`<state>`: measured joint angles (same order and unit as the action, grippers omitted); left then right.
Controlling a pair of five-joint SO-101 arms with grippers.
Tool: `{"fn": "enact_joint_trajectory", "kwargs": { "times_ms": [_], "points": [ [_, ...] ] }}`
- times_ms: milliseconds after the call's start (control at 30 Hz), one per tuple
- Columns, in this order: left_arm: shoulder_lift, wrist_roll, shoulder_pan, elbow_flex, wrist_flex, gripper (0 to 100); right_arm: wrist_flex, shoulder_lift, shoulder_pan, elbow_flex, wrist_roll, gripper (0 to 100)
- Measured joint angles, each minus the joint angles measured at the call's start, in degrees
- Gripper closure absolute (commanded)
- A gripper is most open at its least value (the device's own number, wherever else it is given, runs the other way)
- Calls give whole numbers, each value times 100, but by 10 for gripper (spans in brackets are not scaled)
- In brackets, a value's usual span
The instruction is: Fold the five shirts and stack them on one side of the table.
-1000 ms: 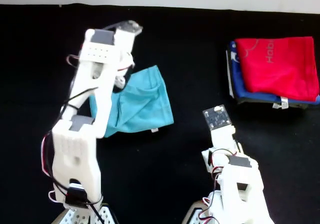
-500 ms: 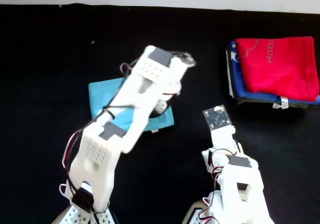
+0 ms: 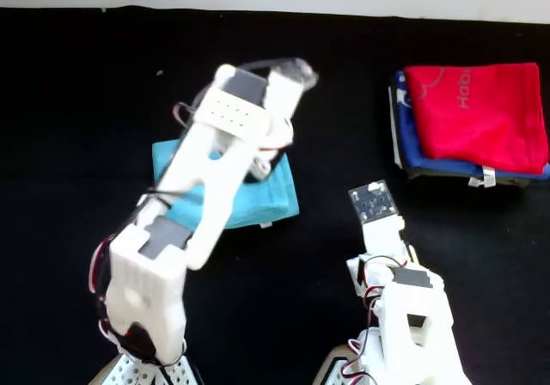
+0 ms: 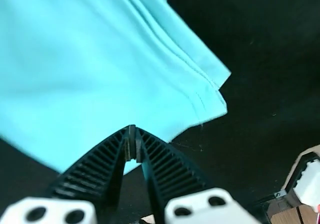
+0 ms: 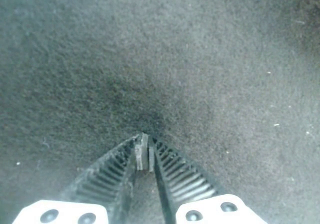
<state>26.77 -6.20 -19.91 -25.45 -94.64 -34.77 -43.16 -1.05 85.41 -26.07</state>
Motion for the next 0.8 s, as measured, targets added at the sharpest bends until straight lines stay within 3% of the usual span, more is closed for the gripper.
{"fn": "enact_joint_trajectory", "kwargs": {
  "times_ms": [167,467,800],
  "points": [
    [782,0,-308,229,413,991,0,0,0,0,0,993],
    [923,9,-615,141,1292,991,0,0,0,0,0,993],
    [642,0,-229,-1477,-167,991,26,0,0,0,0,993]
  ]
}}
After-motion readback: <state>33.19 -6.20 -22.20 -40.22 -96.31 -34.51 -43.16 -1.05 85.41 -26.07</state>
